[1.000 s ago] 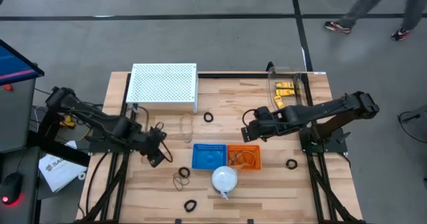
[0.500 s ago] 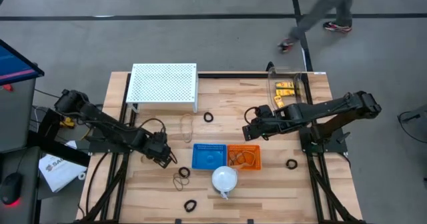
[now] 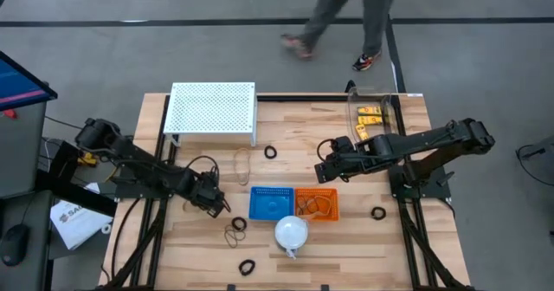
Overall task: Pick & Place Office Desk Supplies
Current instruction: Put the bottom brown rubber band into the orange basket
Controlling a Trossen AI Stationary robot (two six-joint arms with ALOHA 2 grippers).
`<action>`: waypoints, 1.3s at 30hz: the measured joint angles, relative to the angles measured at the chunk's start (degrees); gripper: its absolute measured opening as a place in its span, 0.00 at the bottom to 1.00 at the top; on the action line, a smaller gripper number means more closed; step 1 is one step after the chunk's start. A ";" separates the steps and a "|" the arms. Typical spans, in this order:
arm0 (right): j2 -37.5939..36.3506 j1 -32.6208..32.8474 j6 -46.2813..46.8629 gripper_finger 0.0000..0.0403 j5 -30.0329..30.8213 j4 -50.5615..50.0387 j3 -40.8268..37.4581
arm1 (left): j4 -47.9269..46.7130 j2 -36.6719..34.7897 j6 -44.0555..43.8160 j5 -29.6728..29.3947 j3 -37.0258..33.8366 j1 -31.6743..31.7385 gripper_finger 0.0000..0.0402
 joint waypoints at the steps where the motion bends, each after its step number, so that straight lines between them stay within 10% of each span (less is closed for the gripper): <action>1: 0.00 0.00 -0.01 0.59 0.00 -0.01 0.00 | 1.31 -0.74 0.16 0.16 0.11 0.18 0.02; 9: 0.00 -0.01 -0.02 0.59 0.00 -0.17 0.00 | 3.79 -8.98 7.69 0.61 0.17 0.12 0.06; 24: 0.04 -0.04 -0.61 0.59 0.00 -0.17 0.00 | 4.92 -2.44 15.55 -4.13 -2.75 4.38 0.52; 34: 0.04 -0.04 -0.92 0.59 0.02 -0.19 0.00 | 5.37 -1.69 13.79 -3.13 -2.87 5.30 0.05; 39: 0.04 -0.06 -1.55 0.59 0.02 -0.22 -0.01 | 14.64 -9.69 15.45 -0.18 -2.95 8.00 0.01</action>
